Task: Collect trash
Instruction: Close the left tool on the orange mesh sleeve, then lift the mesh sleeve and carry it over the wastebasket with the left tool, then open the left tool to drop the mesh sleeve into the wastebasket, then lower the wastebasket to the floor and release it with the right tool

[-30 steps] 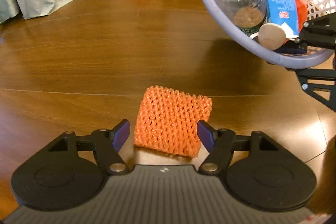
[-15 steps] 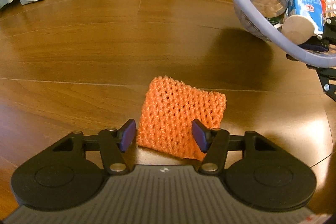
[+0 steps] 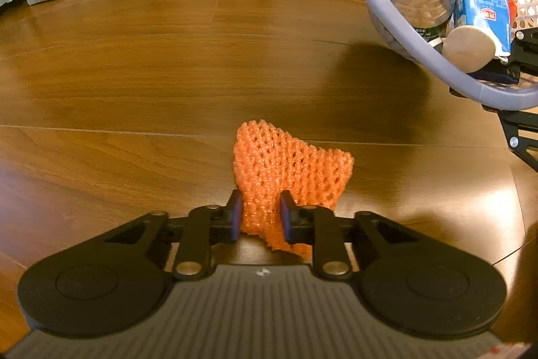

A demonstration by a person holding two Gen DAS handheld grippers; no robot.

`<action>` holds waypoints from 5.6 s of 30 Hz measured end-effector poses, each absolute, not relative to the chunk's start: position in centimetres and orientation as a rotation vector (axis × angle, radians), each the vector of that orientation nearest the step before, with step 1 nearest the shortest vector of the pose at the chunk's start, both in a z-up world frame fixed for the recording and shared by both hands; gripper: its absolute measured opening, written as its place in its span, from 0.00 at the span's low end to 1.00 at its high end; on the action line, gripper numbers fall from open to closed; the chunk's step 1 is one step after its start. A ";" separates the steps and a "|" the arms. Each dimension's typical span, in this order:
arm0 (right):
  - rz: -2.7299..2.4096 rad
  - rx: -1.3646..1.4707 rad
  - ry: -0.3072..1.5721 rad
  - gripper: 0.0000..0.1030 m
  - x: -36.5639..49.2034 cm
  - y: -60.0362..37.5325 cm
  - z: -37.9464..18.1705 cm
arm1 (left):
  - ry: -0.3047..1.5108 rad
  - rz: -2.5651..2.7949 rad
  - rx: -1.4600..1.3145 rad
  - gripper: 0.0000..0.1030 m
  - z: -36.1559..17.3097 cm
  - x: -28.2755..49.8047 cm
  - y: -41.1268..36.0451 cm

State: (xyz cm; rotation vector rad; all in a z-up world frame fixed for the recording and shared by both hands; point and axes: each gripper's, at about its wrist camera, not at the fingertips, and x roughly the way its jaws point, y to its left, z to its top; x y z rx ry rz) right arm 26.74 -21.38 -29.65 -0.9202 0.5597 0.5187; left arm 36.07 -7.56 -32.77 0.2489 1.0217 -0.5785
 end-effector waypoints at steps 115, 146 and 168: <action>1.299 -0.547 0.662 0.03 18.4 -14.9 -20.2 | 0.867 -0.487 -0.028 0.09 -8.3 25.1 1.8; 1.142 -0.459 0.634 0.45 17.8 -22.4 -17.8 | 0.952 -0.502 0.055 0.36 -11.9 25.8 -5.2; 1.185 -0.722 0.696 0.50 15.5 -22.4 -11.8 | 1.000 -0.315 -0.017 0.70 -5.7 21.3 -2.5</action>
